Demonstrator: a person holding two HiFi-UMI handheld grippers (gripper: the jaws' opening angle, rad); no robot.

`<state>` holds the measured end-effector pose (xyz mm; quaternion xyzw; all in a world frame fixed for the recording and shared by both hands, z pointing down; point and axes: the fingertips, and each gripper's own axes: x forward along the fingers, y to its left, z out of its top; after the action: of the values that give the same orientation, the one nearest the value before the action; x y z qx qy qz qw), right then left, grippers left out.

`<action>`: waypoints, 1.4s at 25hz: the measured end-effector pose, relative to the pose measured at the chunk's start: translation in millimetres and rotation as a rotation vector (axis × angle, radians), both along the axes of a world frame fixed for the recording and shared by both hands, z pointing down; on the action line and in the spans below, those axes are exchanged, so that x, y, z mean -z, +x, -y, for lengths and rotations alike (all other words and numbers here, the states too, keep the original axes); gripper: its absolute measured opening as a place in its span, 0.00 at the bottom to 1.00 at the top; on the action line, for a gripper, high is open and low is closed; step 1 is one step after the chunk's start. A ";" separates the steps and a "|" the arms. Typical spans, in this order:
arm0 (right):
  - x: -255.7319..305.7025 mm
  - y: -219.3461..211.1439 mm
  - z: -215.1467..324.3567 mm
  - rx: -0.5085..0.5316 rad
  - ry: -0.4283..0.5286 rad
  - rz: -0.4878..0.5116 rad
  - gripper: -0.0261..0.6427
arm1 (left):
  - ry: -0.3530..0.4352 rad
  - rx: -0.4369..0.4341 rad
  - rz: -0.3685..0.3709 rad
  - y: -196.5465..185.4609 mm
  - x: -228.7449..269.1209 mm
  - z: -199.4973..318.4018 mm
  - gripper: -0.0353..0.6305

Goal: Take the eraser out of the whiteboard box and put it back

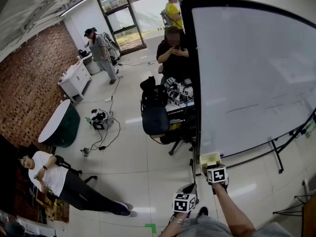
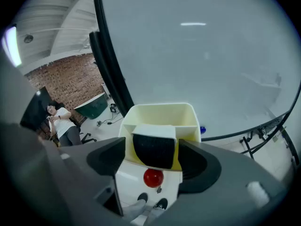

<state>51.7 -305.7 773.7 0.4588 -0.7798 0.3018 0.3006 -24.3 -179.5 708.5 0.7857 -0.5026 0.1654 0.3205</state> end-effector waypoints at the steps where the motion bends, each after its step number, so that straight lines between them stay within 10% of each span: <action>1: -1.0 -0.5 -0.3 -0.002 -0.008 -0.019 0.54 | 0.006 -0.001 -0.003 -2.4 2.5 4.9 0.06; 12: 123.3 -1.2 43.0 -0.057 0.242 0.137 0.44 | 0.048 0.015 -0.021 -28.1 17.0 49.9 0.06; 27: 52.4 8.7 14.6 -0.006 0.138 0.074 0.45 | 0.023 0.006 -0.023 -13.4 7.8 48.0 0.06; 28: 52.8 13.2 9.0 -0.019 0.144 0.061 0.35 | 0.021 0.004 -0.022 -9.7 6.8 46.6 0.06; 29: 53.0 16.6 3.0 -0.028 0.150 0.059 0.04 | 0.018 0.002 -0.021 -6.2 6.0 45.1 0.06; 35: 36.7 20.7 -32.8 0.007 0.105 0.098 0.04 | -0.008 0.006 -0.007 14.2 -5.1 25.3 0.06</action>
<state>72.4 -272.9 737.0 0.4561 -0.8099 0.2812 0.2386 -10.1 -204.8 713.6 0.7836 -0.5029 0.1636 0.3259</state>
